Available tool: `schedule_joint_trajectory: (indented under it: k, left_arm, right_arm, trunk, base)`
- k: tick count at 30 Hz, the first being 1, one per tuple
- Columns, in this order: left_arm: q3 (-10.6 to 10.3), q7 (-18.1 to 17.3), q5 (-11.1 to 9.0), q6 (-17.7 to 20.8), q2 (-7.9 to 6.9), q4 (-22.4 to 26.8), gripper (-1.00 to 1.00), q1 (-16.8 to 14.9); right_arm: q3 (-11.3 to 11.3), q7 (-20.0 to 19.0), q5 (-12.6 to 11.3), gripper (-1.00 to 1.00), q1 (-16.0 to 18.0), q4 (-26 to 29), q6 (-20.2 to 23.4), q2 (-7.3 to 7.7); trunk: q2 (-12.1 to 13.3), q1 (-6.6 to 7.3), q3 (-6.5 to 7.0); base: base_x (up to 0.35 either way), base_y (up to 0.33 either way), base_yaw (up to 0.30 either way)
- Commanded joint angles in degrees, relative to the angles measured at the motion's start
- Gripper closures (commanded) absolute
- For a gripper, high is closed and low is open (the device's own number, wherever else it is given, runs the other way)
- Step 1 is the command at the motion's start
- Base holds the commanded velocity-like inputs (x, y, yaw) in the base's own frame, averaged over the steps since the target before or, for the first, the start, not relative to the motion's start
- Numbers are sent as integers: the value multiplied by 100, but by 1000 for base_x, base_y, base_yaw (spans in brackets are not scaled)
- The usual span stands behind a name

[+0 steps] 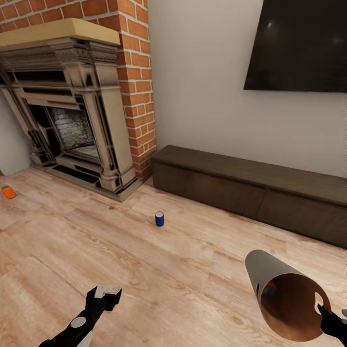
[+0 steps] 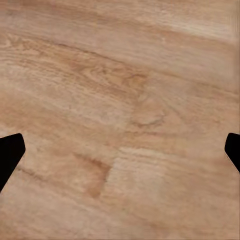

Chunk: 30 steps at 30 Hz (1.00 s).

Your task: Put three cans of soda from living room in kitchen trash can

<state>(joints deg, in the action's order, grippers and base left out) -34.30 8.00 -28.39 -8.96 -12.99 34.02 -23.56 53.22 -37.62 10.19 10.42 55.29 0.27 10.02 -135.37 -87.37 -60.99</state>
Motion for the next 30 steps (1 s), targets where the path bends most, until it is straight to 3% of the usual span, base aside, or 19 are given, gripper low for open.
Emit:
schedule_joint_trajectory:
  k: [1,7,21,30]
  left_arm:
    - [1,0,0,0,0,0,-100,0]
    - [0,0,0,0,0,0,-100,0]
    - [-1,-7,0,0,-1,-1,-100,0]
    - [-2,-16,0,0,-1,0,-100,0]
  right_arm:
    - [4,-29,-61,100,3,8,8,0]
    - [2,-33,-61,100,3,8,8,0]
    - [-5,-26,-61,100,3,5,8,0]
    - [-5,-26,-62,100,3,6,8,0]
  trunk:
    - [0,0,1]
    - [0,0,1]
    - [0,0,-62]
    - [0,0,-112]
  base:
    - [259,193,-248]
    - [259,193,-217]
    - [252,200,-35]
    - [235,213,-172]
